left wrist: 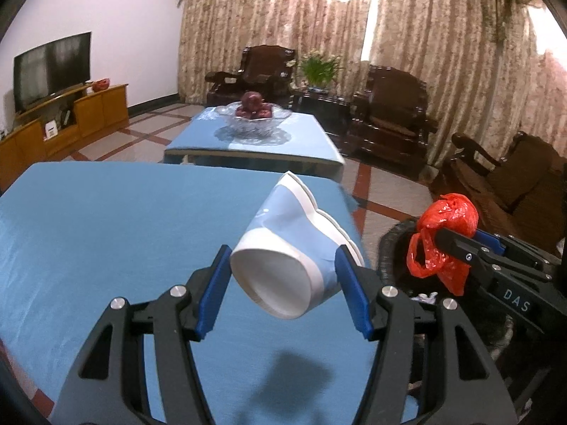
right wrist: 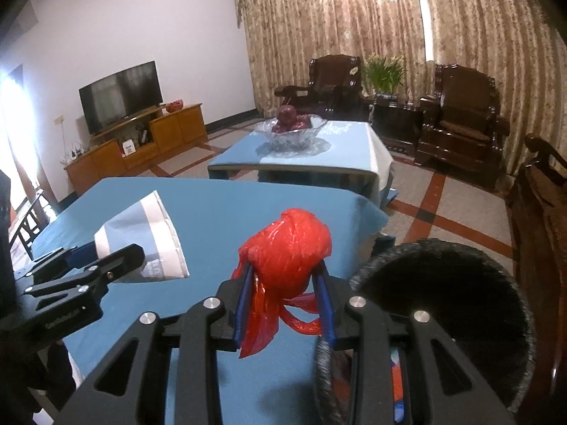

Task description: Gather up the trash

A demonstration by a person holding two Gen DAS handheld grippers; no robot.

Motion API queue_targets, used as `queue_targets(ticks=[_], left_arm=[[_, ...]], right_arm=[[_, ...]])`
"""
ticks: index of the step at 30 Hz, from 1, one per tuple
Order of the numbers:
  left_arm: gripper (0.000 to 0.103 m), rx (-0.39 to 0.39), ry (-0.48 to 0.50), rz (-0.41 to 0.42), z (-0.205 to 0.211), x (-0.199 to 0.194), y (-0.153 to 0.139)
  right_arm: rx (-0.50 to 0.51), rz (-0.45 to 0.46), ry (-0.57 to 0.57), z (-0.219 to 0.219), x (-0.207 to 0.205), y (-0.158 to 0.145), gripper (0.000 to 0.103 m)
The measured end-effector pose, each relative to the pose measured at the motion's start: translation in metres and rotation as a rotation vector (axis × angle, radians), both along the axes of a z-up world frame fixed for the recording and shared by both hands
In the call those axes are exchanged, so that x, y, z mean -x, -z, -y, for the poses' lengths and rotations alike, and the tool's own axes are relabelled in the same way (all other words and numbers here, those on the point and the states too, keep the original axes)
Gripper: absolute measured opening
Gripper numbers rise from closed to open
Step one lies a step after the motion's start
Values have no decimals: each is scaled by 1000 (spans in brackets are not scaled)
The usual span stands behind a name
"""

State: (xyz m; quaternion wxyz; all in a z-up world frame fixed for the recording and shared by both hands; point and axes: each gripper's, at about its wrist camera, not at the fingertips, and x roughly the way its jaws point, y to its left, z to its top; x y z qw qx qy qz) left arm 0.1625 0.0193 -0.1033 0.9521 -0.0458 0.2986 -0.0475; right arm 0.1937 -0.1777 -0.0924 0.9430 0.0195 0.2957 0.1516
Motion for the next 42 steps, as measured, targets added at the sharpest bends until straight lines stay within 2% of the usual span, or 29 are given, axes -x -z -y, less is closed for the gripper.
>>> queue_targets(ticks=[7, 17, 24, 34, 37, 39, 40, 42], left_arm=[[58, 3, 105, 23, 50, 2, -9], [58, 4, 258, 42, 124, -11, -8], [58, 8, 338, 38, 168, -26, 4], [60, -9, 368, -13, 203, -53, 39], [64, 10, 379, -49, 205, -64, 44], [73, 29, 389, -66, 205, -71, 46], [75, 38, 397, -70, 206, -74, 46], [77, 39, 403, -67, 206, -76, 45]], right_arm=[[-5, 25, 96, 55, 20, -10, 32], [20, 26, 235, 130, 29, -8, 32], [35, 16, 295, 169, 28, 2, 32], [42, -33, 325, 196, 11, 33, 32], [46, -49, 328, 201, 2, 41, 37], [58, -61, 335, 203, -1, 48, 41], [65, -67, 339, 204, -2, 51, 48], [72, -76, 354, 207, -4, 55, 55]])
